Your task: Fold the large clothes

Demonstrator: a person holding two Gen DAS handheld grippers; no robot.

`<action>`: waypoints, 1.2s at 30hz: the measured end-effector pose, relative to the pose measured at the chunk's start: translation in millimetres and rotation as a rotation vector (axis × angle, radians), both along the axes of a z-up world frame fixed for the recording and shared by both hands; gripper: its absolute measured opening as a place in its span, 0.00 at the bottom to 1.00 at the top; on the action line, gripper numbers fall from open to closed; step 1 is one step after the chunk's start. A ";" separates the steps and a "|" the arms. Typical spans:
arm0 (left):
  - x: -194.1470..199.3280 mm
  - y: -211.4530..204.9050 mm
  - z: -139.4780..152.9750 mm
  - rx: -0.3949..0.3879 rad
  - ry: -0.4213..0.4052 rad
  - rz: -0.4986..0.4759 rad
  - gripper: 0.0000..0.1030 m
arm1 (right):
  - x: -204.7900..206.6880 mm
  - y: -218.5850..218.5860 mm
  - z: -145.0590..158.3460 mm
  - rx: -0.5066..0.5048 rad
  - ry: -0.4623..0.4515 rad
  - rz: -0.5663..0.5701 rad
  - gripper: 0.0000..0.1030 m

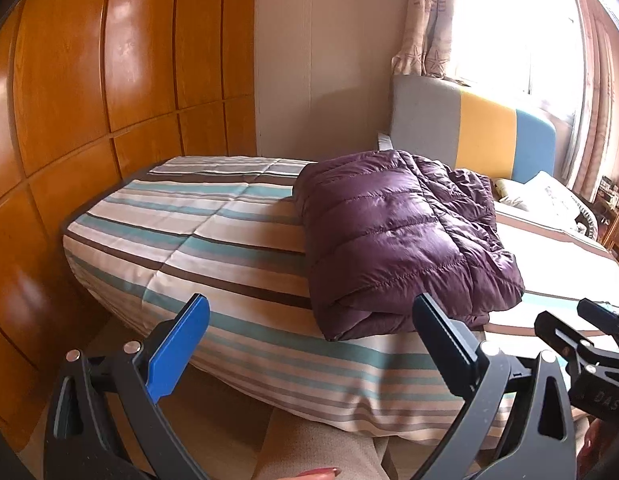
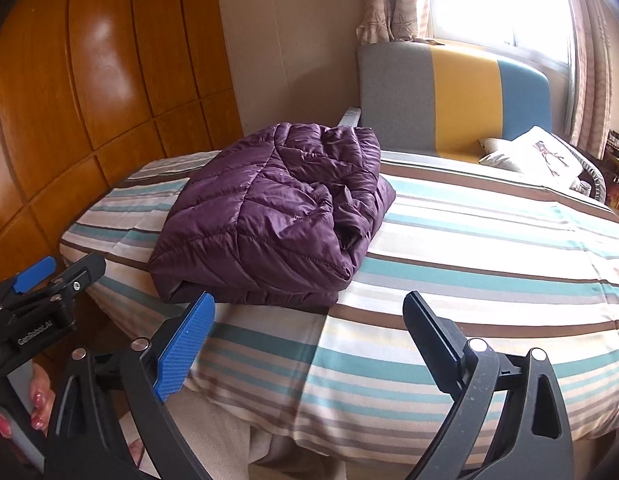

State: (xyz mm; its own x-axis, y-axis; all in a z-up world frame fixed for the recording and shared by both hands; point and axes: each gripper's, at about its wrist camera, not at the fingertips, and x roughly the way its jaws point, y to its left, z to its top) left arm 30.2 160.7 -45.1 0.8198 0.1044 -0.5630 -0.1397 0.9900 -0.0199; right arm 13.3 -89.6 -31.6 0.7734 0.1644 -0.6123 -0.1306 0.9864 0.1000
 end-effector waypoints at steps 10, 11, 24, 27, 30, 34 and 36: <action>-2.2 -4.4 -1.5 0.002 0.010 -0.012 0.98 | -4.8 -0.8 6.2 0.006 -0.031 -0.009 0.95; -2.4 -4.3 -1.4 0.001 0.009 -0.011 0.98 | -4.6 -1.1 5.8 0.006 -0.030 -0.009 0.95; -3.6 -4.7 -0.4 0.003 0.006 -0.014 0.98 | -4.9 -1.4 2.9 0.006 -0.024 -0.004 0.95; -4.0 -4.9 -0.3 0.004 0.005 -0.013 0.98 | -4.8 -1.0 3.2 0.008 -0.025 -0.004 0.95; -4.2 -4.7 -0.3 0.001 0.005 -0.012 0.98 | -4.6 -1.3 3.3 0.010 -0.027 -0.004 0.95; -4.0 -4.1 -0.1 0.003 0.007 -0.015 0.98 | -4.7 -1.4 3.4 0.010 -0.026 -0.004 0.95; -4.0 -3.6 0.1 0.001 0.007 -0.017 0.98 | -5.0 -1.5 3.2 0.011 -0.025 -0.005 0.95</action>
State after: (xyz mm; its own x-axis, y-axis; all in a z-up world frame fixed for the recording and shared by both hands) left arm 26.1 157.2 -45.0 0.8173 0.0913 -0.5690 -0.1234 0.9922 -0.0181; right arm 8.2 -91.1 -28.3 0.7895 0.1671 -0.5906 -0.1280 0.9859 0.1077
